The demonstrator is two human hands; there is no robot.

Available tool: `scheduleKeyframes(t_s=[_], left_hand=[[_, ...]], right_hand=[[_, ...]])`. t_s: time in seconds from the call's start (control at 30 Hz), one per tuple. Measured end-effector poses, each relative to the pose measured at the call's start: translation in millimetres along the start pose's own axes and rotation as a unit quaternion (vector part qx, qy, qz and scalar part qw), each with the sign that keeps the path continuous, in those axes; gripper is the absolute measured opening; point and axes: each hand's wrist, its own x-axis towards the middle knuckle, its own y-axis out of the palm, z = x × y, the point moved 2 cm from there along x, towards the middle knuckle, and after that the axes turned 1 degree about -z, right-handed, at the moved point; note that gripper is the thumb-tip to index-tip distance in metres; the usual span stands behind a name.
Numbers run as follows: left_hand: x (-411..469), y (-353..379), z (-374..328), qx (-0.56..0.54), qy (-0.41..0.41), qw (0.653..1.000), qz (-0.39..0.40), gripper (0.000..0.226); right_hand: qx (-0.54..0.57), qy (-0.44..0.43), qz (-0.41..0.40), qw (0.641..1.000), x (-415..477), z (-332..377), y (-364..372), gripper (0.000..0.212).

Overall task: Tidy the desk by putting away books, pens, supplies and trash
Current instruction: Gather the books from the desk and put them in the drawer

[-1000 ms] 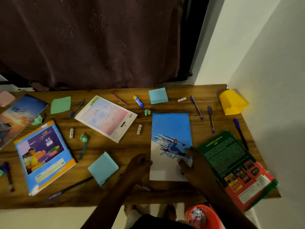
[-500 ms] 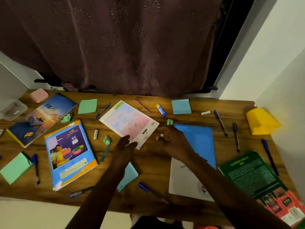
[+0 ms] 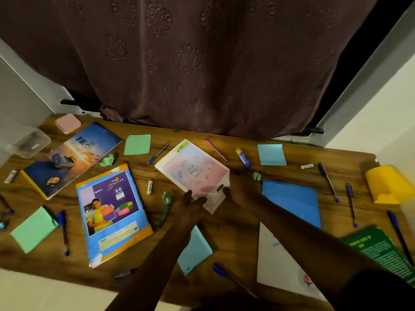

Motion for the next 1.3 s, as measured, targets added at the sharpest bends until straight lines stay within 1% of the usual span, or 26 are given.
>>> scheduleKeyframes(t_s=[0.07,0.13,0.2,0.27,0.3,0.33,0.4,0.43,0.47,0.57,0.6,0.67,0.77,0.83,0.9,0.93,1.0,1.03,1.1,1.13,1.17,1.2,1.27,1.3], left_hand=[[2,-1,1,0.005,0.003,1.000,0.009,0.036],[3,-2,3,0.009,0.005,1.000,0.017,0.037],[1,-4,3,0.004,0.013,1.000,0.021,0.036],[1,-5,4,-0.001,0.015,1.000,0.015,0.035],[0,-5,3,-0.005,0.011,1.000,0.008,0.036],[-2,-5,2,-0.010,0.002,1.000,0.002,0.041],[-6,-7,-3,-0.022,-0.010,1.000,0.000,0.064],[-9,-8,-8,-0.032,-0.002,0.999,0.007,0.073],[-14,-7,-16,-0.050,0.021,0.998,0.020,0.076],[-33,-2,-49,-0.130,0.102,0.985,0.047,0.069],[-38,0,-57,-0.138,0.127,0.981,0.047,0.060],[-49,5,-67,-0.121,0.173,0.977,0.025,0.039],[-57,13,-62,-0.071,0.210,0.975,-0.009,0.034],[-66,23,-58,-0.055,0.234,0.971,-0.002,0.036],[-76,36,-54,-0.049,0.230,0.972,0.021,0.037],[-81,45,-51,-0.038,0.217,0.975,0.038,0.036],[-89,63,-43,-0.021,0.171,0.983,0.067,0.040],[-90,72,-38,-0.013,0.156,0.985,0.078,0.043],[-90,92,-25,0.005,0.136,0.986,0.099,0.050],[-90,102,-17,0.018,0.125,0.986,0.111,0.052],[-90,111,-8,0.036,0.113,0.985,0.127,0.053],[-89,120,0,0.053,0.099,0.983,0.143,0.054],[-86,133,18,0.080,0.074,0.979,0.172,0.056],[-83,139,26,0.103,0.075,0.975,0.182,0.056]], right_hand=[[0.023,0.005,-0.009,1.000,3,0,2,0.071],[0.078,0.014,-0.015,0.997,8,-1,4,0.071],[0.137,0.027,-0.028,0.990,11,-3,3,0.058],[0.210,0.055,-0.048,0.975,10,-3,-4,0.042],[0.244,0.063,-0.058,0.966,9,-1,-9,0.038],[0.275,0.061,-0.074,0.957,6,0,-15,0.036],[0.307,0.026,-0.115,0.944,-9,8,-30,0.033],[0.309,-0.004,-0.133,0.942,-21,14,-38,0.032],[0.309,-0.040,-0.147,0.939,-37,20,-45,0.033],[0.263,-0.135,-0.213,0.931,-87,31,-53,0.035],[0.241,-0.158,-0.233,0.929,-102,34,-53,0.038],[0.233,-0.197,-0.230,0.924,-128,35,-50,0.045],[0.196,-0.223,-0.248,0.922,-161,23,-51,0.045],[0.205,-0.215,-0.257,0.920,-180,3,-56,0.053],[0.240,-0.182,-0.284,0.910,-194,-26,-55,0.056],[0.250,-0.145,-0.296,0.910,-199,-43,-51,0.057],[0.290,-0.036,-0.292,0.911,-204,-77,-37,0.062],[0.332,0.023,-0.279,0.901,-207,-92,-29,0.065],[0.430,0.122,-0.258,0.857,-215,-114,-18,0.063],[0.464,0.151,-0.250,0.836,-220,-123,-15,0.057],[0.481,0.166,-0.246,0.825,-224,-132,-12,0.049],[0.481,0.173,-0.245,0.824,-229,-140,-9,0.045],[0.454,0.188,-0.236,0.838,-235,-155,1,0.038],[0.441,0.202,-0.228,0.844,-238,-163,7,0.037]])
